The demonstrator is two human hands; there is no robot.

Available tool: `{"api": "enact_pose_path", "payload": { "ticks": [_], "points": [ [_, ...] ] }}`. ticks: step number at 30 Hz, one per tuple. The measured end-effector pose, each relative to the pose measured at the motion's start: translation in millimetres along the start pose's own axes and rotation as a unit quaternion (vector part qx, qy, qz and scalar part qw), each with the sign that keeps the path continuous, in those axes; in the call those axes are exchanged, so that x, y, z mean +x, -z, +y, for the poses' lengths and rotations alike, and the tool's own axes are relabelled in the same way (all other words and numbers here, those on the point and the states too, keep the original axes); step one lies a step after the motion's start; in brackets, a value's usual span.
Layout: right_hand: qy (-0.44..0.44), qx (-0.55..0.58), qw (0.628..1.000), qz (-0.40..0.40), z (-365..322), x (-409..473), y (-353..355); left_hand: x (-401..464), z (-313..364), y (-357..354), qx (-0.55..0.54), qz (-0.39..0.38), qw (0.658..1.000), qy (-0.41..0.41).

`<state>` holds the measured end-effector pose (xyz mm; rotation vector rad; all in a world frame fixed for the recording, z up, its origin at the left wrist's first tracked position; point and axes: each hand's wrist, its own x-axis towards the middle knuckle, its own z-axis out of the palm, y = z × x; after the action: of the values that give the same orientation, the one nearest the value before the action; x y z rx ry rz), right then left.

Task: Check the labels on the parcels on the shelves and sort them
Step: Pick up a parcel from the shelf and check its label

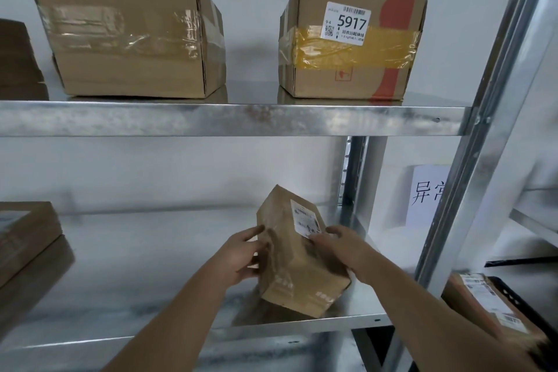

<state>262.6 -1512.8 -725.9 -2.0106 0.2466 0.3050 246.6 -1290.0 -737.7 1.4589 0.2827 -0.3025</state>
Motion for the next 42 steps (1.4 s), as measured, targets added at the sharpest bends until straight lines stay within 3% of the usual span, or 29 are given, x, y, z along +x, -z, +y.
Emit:
{"api": "enact_pose_path", "payload": {
  "ticks": [6, 12, 28, 42],
  "points": [
    [0.006, 0.001, 1.000, -0.002, 6.5, 14.3, -13.2, 4.6, 3.0, 1.5, 0.130, 0.030, 0.990, 0.049],
    [-0.008, 0.043, 0.998, -0.034, 0.7, 14.6, -15.0, 25.1, -1.5, 9.6, 0.183, 0.026, 0.982, 0.048],
    [-0.065, 0.045, 0.987, -0.142, -7.7, 24.7, -5.2, 29.5, 3.9, 1.6, 0.191, 0.054, 0.977, 0.078],
    [-0.056, 0.038, 0.986, -0.154, -6.4, 36.0, -8.1, 34.3, 0.0, 1.0, 0.181, 0.052, 0.979, 0.072]
  ]
}}
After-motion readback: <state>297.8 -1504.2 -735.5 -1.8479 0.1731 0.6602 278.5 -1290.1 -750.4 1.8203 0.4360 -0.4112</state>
